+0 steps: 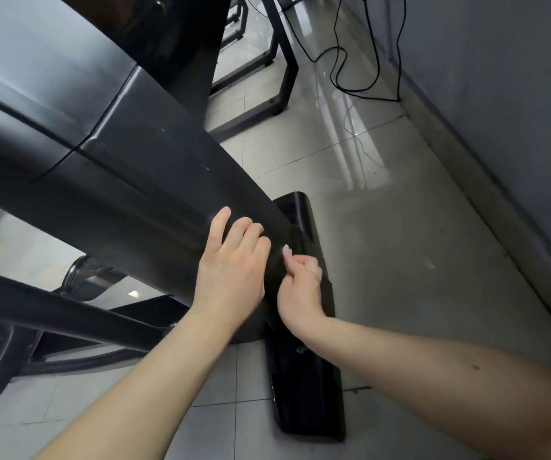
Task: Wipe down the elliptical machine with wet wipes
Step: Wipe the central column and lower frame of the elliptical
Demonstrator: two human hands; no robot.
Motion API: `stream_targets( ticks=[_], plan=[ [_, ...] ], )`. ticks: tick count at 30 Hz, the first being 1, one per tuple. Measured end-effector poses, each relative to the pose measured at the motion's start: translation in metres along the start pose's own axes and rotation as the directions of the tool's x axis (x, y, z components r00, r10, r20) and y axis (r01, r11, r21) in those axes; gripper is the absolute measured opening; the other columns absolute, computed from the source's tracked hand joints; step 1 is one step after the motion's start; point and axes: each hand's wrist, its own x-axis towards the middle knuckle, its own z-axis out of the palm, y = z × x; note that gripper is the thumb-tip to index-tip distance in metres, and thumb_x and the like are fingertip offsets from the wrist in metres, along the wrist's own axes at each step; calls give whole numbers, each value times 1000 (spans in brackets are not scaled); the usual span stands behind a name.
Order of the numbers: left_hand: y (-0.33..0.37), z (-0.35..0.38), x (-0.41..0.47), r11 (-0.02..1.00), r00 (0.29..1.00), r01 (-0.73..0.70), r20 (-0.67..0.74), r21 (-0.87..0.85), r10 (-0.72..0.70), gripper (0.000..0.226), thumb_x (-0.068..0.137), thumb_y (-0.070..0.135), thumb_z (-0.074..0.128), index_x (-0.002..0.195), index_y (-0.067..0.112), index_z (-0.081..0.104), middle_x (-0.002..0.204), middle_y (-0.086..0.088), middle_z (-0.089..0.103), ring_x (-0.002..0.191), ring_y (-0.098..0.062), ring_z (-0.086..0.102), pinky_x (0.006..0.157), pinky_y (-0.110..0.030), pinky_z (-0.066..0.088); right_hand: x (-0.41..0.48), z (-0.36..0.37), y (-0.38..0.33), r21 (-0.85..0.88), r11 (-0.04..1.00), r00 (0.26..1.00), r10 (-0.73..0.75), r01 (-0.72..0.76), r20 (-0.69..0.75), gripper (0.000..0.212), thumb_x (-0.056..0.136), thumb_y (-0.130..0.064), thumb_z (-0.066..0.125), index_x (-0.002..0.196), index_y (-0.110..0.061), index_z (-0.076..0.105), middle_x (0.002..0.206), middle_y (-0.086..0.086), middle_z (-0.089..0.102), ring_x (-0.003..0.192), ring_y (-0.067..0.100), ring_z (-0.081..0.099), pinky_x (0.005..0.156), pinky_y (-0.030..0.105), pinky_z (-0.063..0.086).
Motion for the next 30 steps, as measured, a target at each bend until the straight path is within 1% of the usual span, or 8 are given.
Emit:
stream_targets(
  ticks=[3, 5, 10, 14, 17, 22, 26, 30],
  plan=[
    [2, 3, 0, 1000, 1000, 18, -17, -20, -18, 37, 96, 8, 32, 95, 10, 69, 107, -5, 68, 116, -28, 60, 124, -49, 21, -11, -3, -13, 75, 985, 983, -160, 153, 91, 49, 105, -5, 41, 146, -28, 55, 132, -8, 49, 121, -1, 43, 97, 0, 31],
    [2, 7, -1, 1000, 1000, 12, -21, -12, -12, 33, 94, 8, 36, 96, 10, 69, 109, -5, 69, 118, -28, 60, 124, -50, 21, -10, -9, -9, 26, 980, 969, -201, 200, 145, 62, 101, 1, 37, 154, -29, 45, 144, -12, 44, 132, -6, 37, 105, -1, 24],
    [9, 10, 1, 999, 998, 15, 65, 39, -18, 25, 89, 10, 44, 94, 13, 69, 110, -3, 67, 121, -28, 57, 126, -49, 11, 37, -11, 10, -239, 964, 964, -52, 117, 261, 74, 97, 1, 28, 163, -28, 18, 169, -12, 17, 157, 18, 5, 127, 28, 3],
    [18, 10, 5, 997, 986, 5, 165, 74, -18, 22, 86, 10, 45, 91, 16, 66, 107, 0, 64, 121, -27, 55, 126, -49, 5, 104, -4, 19, -358, 919, 942, -36, 163, 335, 75, 92, 3, 30, 163, -18, 20, 171, 4, 16, 158, 28, 8, 127, 35, 1],
    [22, 8, 6, 998, 973, -3, 229, 69, -13, 23, 86, 10, 42, 90, 15, 64, 108, -2, 63, 123, -28, 54, 124, -49, 6, 132, -7, 15, -393, 911, 944, 16, 123, 331, 79, 88, 6, 33, 160, -23, 29, 171, 10, 13, 157, 33, 11, 127, 39, 9],
    [30, 8, 4, 997, 949, -37, 315, 67, 14, 36, 89, 12, 31, 97, 15, 65, 116, -4, 61, 127, -29, 50, 123, -51, 4, 88, -17, 34, -334, 907, 936, -145, 255, 319, 79, 83, 14, 35, 158, -11, 34, 165, 10, 31, 156, 24, 21, 122, 18, 8],
    [42, 13, -2, 998, 929, -48, 369, 40, 30, 48, 89, 13, 19, 102, 13, 65, 121, -6, 59, 131, -31, 46, 124, -53, 1, 14, -37, 62, -271, 916, 906, -177, 295, 385, 94, 78, 20, 30, 163, -16, 16, 170, -7, 12, 157, 5, 2, 124, 16, -1],
    [53, 17, -9, 999, 909, -48, 415, 8, 40, 37, 94, 16, 33, 109, 12, 66, 127, -8, 59, 136, -31, 43, 124, -54, -3, -21, -40, 75, -267, 918, 880, -151, 294, 449, 96, 81, 18, 30, 164, -18, -1, 170, -9, -10, 154, 1, -15, 125, 20, -5]
  ],
)
